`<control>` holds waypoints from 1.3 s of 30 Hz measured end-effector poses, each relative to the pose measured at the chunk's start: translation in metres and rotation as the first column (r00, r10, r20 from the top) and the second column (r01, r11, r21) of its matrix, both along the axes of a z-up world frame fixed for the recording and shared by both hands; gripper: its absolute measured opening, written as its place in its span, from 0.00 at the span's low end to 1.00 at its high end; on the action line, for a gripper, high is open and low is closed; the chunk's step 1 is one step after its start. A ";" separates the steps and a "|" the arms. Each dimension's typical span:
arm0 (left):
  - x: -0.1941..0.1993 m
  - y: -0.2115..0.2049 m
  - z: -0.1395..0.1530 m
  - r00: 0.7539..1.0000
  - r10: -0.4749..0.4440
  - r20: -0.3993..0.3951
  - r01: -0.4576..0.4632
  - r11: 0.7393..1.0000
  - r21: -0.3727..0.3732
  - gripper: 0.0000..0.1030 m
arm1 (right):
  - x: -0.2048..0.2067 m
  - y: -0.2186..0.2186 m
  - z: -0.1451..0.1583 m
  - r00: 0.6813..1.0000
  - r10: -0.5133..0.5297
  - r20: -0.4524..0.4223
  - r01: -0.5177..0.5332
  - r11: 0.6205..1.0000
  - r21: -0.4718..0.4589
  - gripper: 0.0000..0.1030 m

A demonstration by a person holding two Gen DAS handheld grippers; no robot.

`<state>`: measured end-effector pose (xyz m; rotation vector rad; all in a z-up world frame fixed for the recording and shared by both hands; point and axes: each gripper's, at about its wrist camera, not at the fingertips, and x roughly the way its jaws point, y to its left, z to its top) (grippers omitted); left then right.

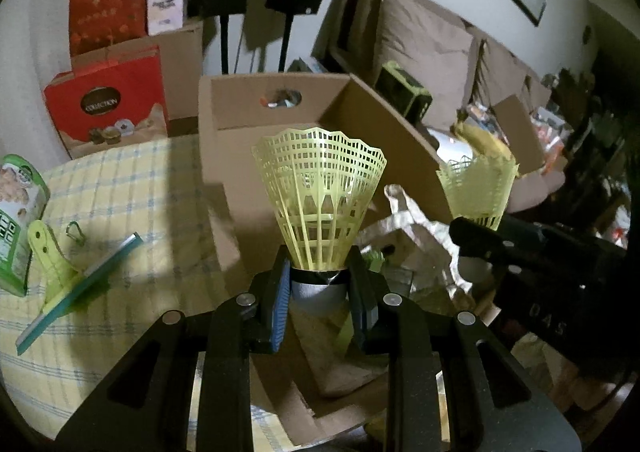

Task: Organize objects
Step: 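Carry both shuttlecocks over the box and release them inside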

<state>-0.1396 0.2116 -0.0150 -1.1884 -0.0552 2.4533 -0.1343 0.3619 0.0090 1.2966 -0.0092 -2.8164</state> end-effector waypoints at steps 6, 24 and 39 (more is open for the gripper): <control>0.002 0.005 -0.012 0.999 -0.010 0.032 0.011 1.000 -0.026 0.27 | 0.000 0.013 -0.019 0.997 -0.024 0.071 0.024 1.000 0.011 0.35; 0.013 -0.035 0.021 0.999 0.045 -0.001 -0.044 0.997 0.061 0.71 | 0.022 0.020 0.015 0.998 -0.062 0.002 0.062 0.998 0.006 0.52; 0.021 -0.065 0.029 0.997 0.081 -0.012 -0.080 0.994 0.077 0.76 | 0.030 0.007 0.035 0.998 -0.031 -0.045 0.029 0.998 -0.052 0.53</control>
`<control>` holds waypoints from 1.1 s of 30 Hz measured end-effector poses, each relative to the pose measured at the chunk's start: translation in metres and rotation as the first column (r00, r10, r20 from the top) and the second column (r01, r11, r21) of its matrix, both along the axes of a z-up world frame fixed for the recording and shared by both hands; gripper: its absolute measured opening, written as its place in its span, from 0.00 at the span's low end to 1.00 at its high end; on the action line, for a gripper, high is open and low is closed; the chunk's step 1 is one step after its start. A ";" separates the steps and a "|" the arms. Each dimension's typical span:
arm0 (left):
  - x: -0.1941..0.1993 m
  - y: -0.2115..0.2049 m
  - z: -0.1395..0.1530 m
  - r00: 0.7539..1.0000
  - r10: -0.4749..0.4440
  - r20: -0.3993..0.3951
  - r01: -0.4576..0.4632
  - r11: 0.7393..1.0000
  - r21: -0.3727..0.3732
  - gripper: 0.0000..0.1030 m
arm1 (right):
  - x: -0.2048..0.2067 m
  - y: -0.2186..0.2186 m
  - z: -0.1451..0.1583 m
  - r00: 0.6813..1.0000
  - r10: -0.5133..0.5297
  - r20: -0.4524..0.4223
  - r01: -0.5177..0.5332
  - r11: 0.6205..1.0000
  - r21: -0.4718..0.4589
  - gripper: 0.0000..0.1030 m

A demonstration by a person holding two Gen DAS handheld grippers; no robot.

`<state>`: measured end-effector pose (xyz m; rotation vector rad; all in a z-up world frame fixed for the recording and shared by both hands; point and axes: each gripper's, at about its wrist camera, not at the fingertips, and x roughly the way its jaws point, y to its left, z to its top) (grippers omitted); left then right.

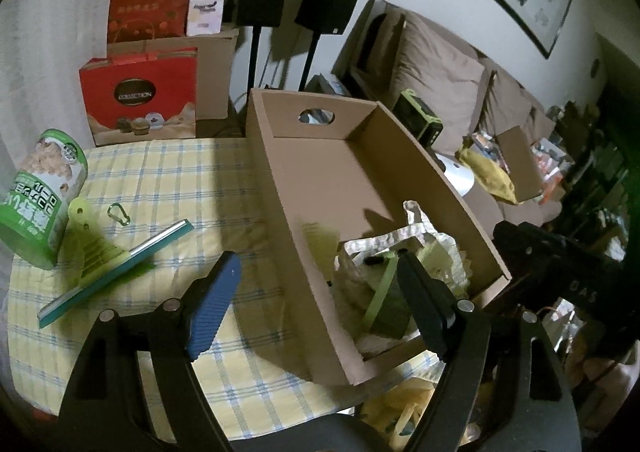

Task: Organize objects
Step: 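Carry both shuttlecocks over the box and release them inside, then move both tools back over the table toward the green can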

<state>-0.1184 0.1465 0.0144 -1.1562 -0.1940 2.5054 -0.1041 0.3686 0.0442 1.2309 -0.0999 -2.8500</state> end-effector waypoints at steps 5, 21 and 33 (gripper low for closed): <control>0.008 -0.007 0.006 0.999 0.009 -0.036 -0.010 1.000 -0.026 0.76 | 0.003 -0.012 0.004 1.000 0.028 -0.014 -0.028 1.000 -0.005 0.53; 0.020 -0.056 0.019 0.987 0.104 -0.120 -0.115 0.990 -0.087 0.98 | 0.000 -0.068 0.009 0.990 0.131 -0.051 -0.132 0.991 -0.012 0.84; 0.016 -0.096 0.018 0.984 0.160 -0.084 -0.170 0.978 -0.121 0.99 | -0.007 -0.116 0.007 0.978 0.201 -0.051 -0.201 0.980 0.003 1.00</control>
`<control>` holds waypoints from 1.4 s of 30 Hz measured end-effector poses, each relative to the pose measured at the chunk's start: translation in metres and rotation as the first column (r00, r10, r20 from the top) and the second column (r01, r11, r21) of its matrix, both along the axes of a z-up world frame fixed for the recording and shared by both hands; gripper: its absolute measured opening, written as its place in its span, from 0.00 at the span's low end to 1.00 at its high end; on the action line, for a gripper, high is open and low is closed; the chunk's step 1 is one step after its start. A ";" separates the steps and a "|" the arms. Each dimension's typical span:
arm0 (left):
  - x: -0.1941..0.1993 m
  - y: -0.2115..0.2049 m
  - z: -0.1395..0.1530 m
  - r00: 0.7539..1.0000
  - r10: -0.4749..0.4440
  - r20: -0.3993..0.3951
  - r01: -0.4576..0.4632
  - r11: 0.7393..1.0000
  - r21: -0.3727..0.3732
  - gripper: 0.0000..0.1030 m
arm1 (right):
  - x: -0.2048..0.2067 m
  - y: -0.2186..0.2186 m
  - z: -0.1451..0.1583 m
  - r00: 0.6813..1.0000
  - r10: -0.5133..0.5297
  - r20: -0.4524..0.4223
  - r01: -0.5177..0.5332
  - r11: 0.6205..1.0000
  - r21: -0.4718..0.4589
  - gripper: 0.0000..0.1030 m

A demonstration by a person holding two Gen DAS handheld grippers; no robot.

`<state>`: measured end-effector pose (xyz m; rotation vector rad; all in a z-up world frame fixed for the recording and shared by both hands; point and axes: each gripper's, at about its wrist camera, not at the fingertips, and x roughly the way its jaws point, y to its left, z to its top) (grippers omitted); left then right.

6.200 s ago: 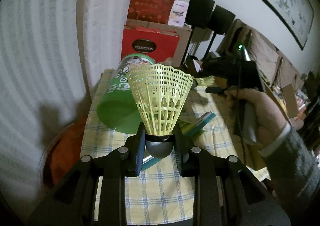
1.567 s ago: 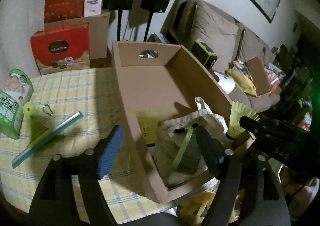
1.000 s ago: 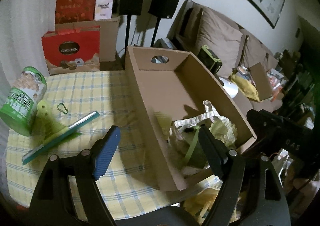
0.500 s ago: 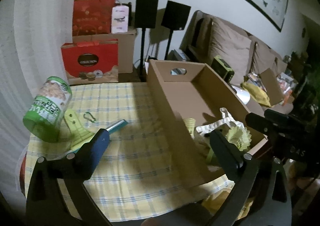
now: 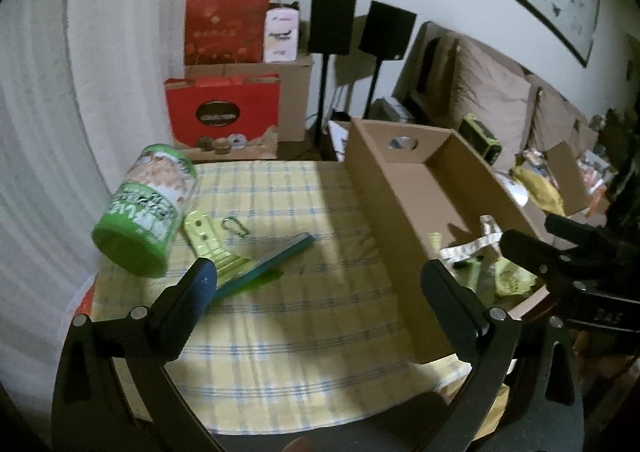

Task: Organize objects
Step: 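Move both tools back over the table toward the green can, then grasp the green can with the right tool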

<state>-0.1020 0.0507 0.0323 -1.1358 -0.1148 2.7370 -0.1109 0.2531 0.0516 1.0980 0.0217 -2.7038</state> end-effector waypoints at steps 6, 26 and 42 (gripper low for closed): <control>-0.003 -0.020 -0.005 1.000 0.014 0.026 -0.014 1.000 0.010 1.00 | -0.004 -0.020 0.000 1.000 0.030 0.001 -0.030 1.000 0.009 1.00; -0.037 -0.185 -0.032 0.968 0.233 0.090 -0.244 0.961 0.134 1.00 | -0.057 -0.092 -0.010 0.984 0.147 0.101 -0.135 0.984 -0.116 0.99; -0.069 -0.204 -0.069 0.968 0.221 0.122 -0.239 0.958 0.157 1.00 | -0.131 -0.169 -0.029 0.940 0.265 0.216 -0.198 0.937 -0.287 0.99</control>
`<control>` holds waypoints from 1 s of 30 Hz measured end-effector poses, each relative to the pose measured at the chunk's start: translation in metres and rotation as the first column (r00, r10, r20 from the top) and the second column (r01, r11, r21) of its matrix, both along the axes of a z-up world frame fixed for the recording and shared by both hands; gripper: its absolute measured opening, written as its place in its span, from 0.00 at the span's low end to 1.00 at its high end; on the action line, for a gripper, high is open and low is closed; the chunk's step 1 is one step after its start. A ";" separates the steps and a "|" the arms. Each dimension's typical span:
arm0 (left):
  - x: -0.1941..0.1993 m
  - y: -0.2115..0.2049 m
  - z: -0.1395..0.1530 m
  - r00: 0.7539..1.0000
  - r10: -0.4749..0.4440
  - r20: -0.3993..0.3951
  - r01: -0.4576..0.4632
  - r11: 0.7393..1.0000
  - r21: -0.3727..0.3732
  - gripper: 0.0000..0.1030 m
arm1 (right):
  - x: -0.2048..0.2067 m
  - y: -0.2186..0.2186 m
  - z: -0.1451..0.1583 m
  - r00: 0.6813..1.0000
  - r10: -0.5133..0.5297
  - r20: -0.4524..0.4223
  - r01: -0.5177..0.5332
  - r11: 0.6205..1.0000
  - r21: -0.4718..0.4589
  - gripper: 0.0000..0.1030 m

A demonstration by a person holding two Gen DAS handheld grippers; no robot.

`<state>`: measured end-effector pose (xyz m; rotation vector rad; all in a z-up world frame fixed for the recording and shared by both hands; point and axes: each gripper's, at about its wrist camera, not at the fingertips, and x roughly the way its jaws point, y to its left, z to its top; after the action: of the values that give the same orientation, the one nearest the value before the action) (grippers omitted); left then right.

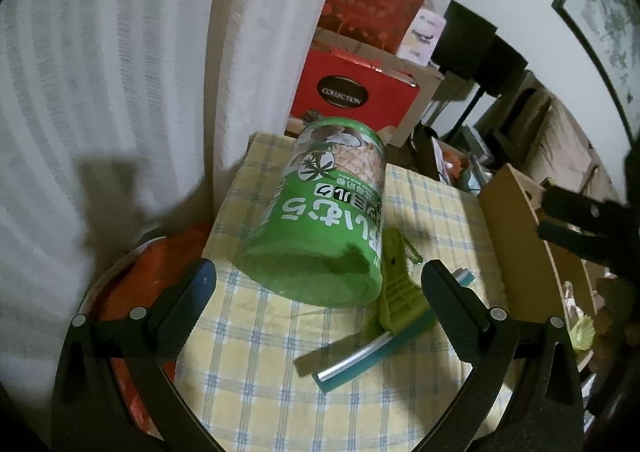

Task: Organize objects
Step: 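Grasp the green can with the right tool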

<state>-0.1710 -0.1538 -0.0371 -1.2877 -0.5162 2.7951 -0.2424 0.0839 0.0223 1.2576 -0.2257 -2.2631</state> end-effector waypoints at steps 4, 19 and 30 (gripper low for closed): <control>-0.008 0.000 -0.005 1.000 -0.012 -0.003 0.012 1.000 -0.005 1.00 | -0.023 -0.020 -0.012 0.996 0.030 0.078 -0.025 0.997 -0.070 0.99; -0.029 0.005 -0.021 0.998 -0.061 -0.010 0.061 0.998 -0.034 1.00 | -0.086 -0.091 -0.064 0.957 0.127 0.260 -0.087 0.984 -0.157 0.99; -0.045 0.011 -0.035 0.997 -0.076 0.034 0.078 0.995 -0.068 1.00 | -0.110 -0.113 -0.096 0.915 0.134 0.382 -0.066 0.980 -0.186 0.99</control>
<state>-0.2158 -0.1425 -0.0724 -1.3358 -0.3651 2.7572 -0.3519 -0.0296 -0.0741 1.5818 -0.4776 -1.8427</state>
